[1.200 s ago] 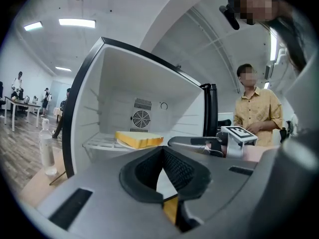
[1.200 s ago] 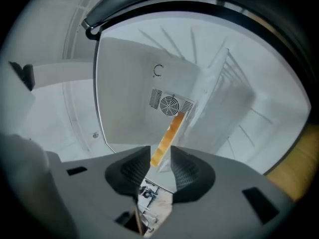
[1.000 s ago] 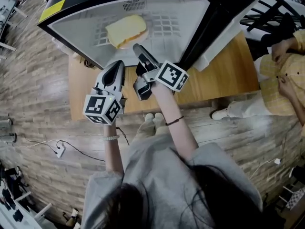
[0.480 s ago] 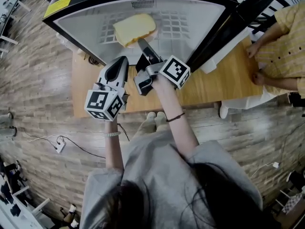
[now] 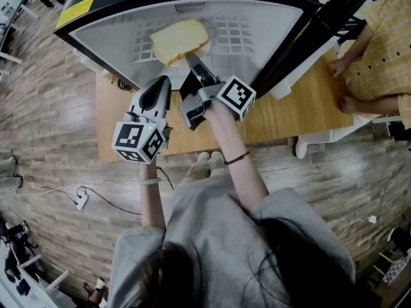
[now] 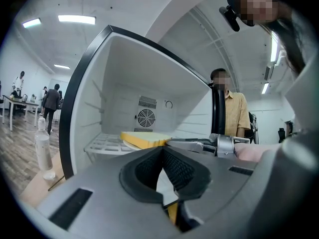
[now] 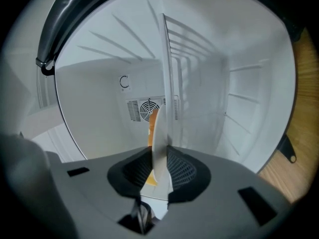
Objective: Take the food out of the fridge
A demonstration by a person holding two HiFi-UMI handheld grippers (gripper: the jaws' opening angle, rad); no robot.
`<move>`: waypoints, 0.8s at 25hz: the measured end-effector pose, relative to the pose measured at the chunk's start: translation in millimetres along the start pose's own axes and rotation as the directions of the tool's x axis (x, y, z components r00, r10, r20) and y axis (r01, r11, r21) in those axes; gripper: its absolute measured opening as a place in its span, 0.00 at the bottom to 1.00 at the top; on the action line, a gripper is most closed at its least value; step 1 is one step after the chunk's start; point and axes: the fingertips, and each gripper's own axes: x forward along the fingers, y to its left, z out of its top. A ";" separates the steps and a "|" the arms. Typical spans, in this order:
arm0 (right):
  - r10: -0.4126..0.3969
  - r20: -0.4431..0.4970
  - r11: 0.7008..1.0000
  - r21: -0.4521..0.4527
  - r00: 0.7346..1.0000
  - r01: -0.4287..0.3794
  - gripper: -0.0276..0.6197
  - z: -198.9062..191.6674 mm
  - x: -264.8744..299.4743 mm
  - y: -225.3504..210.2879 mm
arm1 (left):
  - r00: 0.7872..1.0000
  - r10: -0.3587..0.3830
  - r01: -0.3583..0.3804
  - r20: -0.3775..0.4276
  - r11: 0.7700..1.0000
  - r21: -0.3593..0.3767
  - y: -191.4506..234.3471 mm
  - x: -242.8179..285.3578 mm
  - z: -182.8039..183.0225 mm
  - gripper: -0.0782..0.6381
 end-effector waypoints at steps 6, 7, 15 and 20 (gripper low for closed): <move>0.016 -0.011 1.000 0.002 1.000 -0.015 0.16 0.3 -1.2 2.0 | 1.000 -0.008 0.008 0.006 1.000 0.000 -0.9 1.5 2.5 0.12; 0.021 -0.012 1.000 0.009 1.000 -0.021 0.16 0.1 -1.4 2.0 | 1.000 -0.010 0.010 0.009 1.000 0.001 -1.0 2.0 3.4 0.12; 0.059 -0.016 0.997 0.055 0.998 -0.058 0.15 1.6 -6.1 10.1 | 0.999 -0.020 0.020 0.028 1.000 0.016 -1.5 -0.9 12.6 0.12; 0.084 -0.038 0.995 0.055 0.996 -0.082 0.15 3.6 -14.4 22.1 | 0.999 -0.043 0.042 0.033 0.999 0.034 -7.6 -6.5 15.9 0.12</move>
